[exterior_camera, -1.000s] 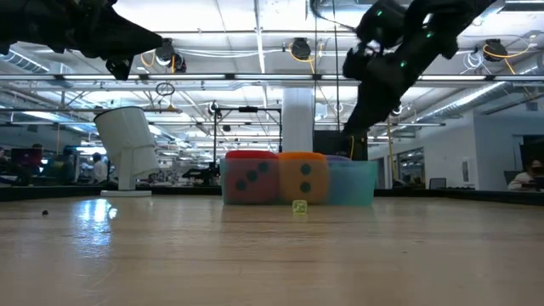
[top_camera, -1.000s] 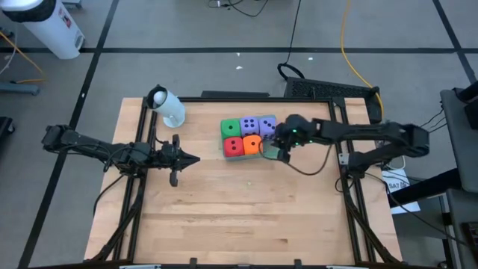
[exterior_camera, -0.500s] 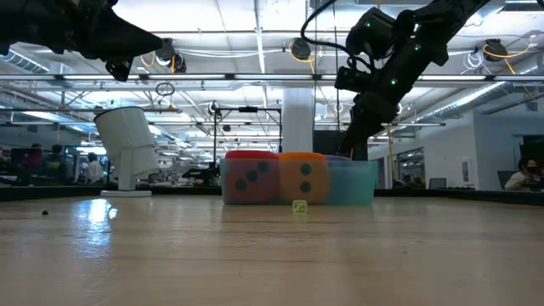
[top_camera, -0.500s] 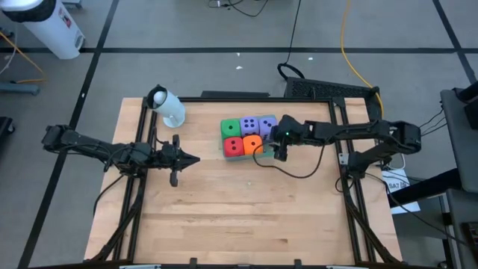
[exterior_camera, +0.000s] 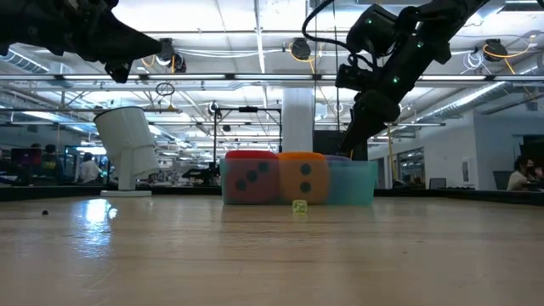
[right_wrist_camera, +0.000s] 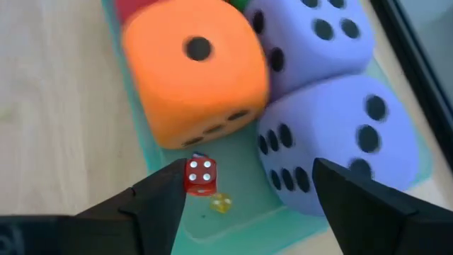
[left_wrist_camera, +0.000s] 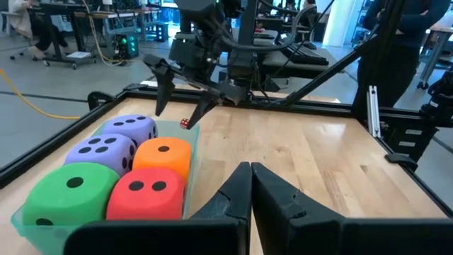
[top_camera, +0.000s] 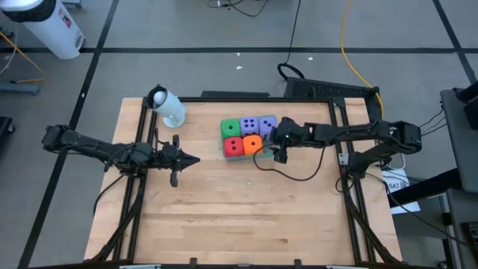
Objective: Pick & Place Dice
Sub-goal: Put the small red dice into the blue bin
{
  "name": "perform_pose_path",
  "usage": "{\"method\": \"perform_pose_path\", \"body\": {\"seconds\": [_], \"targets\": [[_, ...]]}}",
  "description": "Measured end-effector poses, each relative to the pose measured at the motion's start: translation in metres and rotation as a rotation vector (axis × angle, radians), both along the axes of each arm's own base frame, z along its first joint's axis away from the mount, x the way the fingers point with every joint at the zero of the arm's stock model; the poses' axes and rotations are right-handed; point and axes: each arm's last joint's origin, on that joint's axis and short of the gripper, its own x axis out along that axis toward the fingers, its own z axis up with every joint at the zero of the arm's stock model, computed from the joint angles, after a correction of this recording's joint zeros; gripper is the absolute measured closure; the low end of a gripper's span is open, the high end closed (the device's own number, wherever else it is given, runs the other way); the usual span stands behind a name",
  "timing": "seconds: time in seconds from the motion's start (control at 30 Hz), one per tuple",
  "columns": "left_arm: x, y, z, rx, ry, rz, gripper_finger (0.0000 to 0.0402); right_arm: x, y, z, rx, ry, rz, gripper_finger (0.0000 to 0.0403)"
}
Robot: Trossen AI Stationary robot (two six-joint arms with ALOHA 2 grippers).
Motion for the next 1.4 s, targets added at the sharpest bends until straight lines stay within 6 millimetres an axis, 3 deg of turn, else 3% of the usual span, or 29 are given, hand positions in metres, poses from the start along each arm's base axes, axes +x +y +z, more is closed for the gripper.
{"method": "perform_pose_path", "body": {"seconds": [0.13,0.37,0.5,0.7,0.73,0.87,1.1,1.2,1.3,1.4], "targets": [[0.000,0.000,0.000,-0.001,0.000,0.010,0.0398,-0.001,0.002,-0.004,-0.007,-0.008,0.029,0.0114],[0.000,0.001,0.000,-0.018,-0.002,0.048,0.0380,-0.002,0.009,-0.013,-0.076,0.005,0.046,0.0137],[0.000,0.001,0.000,-0.022,-0.003,0.048,0.0392,-0.001,0.011,-0.013,-0.115,-0.025,0.065,0.0202],[0.000,0.001,0.000,-0.022,-0.002,0.049,0.0388,0.000,0.011,-0.012,-0.097,-0.038,0.079,0.0357],[0.000,0.001,0.000,-0.022,-0.002,0.049,0.0385,0.000,0.012,-0.012,-0.097,-0.039,0.081,0.0368],[0.000,0.001,0.000,-0.022,-0.002,0.049,0.0386,0.001,0.013,-0.012,-0.077,-0.053,0.065,0.0355],[0.000,0.001,0.000,-0.024,-0.003,0.048,0.0392,0.003,0.013,-0.010,-0.083,-0.083,0.060,0.0209],[0.000,0.001,0.000,-0.024,-0.002,0.048,0.0382,0.004,0.012,-0.009,-0.080,-0.101,0.056,0.0169],[0.000,0.001,0.000,-0.024,-0.002,0.048,0.0387,0.003,0.012,-0.009,-0.078,-0.099,0.059,0.0172],[0.000,0.001,0.000,-0.024,-0.002,0.047,0.0397,0.003,0.012,-0.009,-0.059,-0.104,0.039,0.0233]]}}
